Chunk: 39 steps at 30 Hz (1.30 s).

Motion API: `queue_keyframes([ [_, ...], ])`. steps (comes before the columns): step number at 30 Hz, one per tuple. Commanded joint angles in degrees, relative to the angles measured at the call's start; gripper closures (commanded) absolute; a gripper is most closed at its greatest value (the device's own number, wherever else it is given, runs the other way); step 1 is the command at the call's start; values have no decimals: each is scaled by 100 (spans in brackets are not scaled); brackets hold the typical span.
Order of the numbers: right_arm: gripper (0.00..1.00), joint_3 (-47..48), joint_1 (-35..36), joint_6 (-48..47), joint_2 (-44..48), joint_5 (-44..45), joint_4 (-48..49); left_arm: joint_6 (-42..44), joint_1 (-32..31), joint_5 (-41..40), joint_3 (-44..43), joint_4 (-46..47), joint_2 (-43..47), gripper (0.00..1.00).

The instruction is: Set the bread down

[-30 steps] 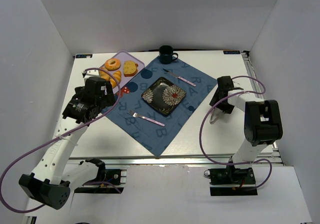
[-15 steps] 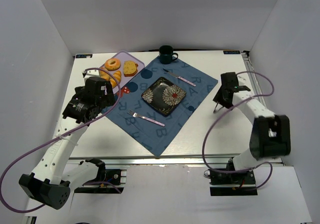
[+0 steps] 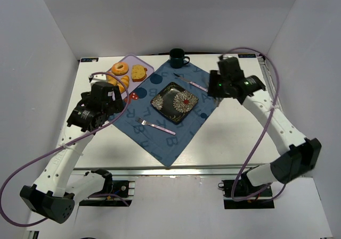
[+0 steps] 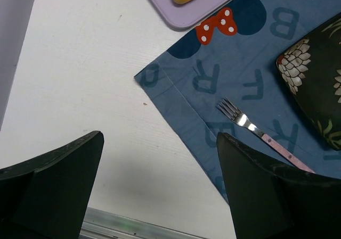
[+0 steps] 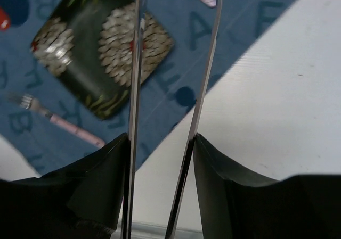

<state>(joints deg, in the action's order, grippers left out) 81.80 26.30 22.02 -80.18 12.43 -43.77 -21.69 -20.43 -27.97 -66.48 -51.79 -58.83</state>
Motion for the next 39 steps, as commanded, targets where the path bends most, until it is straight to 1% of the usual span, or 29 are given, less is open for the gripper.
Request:
queue_keyframes([
  [1,45,1184,682,-339,-531,-214,-334,-89,-32,2,-181,55,73,2],
  [3,45,1644,1041,-339,-840,-241,-343,-107,-49,-164,-347,-67,38,2],
  [4,45,1838,1139,-330,-1154,-284,-291,-124,-49,-261,-635,-146,-5,2],
  [6,45,2400,1393,-374,-1499,-460,-116,-221,-41,-542,-1075,-418,-225,2],
  [7,45,2585,1465,-400,-1848,-504,-45,-247,-40,-587,-1548,-489,-304,2],
  [9,45,3086,1666,-567,-2193,-645,105,-335,-49,-648,-2016,-708,-576,2],
  [10,45,3236,1711,-611,-2543,-671,253,-370,-41,-710,-2462,-805,-682,2],
  [12,45,3701,1781,-681,-3096,-829,360,-432,-40,-737,-2843,-1087,-937,2],
  [13,45,3868,1799,-699,-3265,-856,439,-450,-40,-771,-3158,-1175,-998,2],
  [16,46,4484,1852,-699,-3889,-1083,702,-485,-32,-877,-3686,-1552,-1245,2],
  [19,46,4783,1896,-525,-4328,-1190,983,-485,-40,-895,-3794,-1685,-1298,2],
  [20,47,4766,1913,-436,-4400,-1442,1289,-502,-32,-860,-3741,-1685,-1289,2],
  [22,48,4670,1966,-121,-4593,-1532,1589,-538,-32,-825,-3610,-1650,-1202,2],
  [26,46,4731,2168,504,-5067,-1419,2090,-582,-32,-702,-3267,-1588,-1026,2],
  [29,44,4818,2291,951,-5331,-1428,2398,-555,-32,-684,-3187,-1641,-964,2],
  [31,44,4863,2344,1302,-5437,-1340,2504,-512,-40,-649,-3143,-1659,-920,2],
  [33,44,4872,2388,1506,-5552,-1269,2619,-476,-32,-588,-3143,-1668,-902,2],
  [35,44,4854,2432,1655,-5622,-980,2689,-459,-40,-570,-3170,-1676,-876,2],
  [39,43,4854,2441,1919,-5754,-891,2794,-450,-40,-500,-3117,-1676,-806,2],
])
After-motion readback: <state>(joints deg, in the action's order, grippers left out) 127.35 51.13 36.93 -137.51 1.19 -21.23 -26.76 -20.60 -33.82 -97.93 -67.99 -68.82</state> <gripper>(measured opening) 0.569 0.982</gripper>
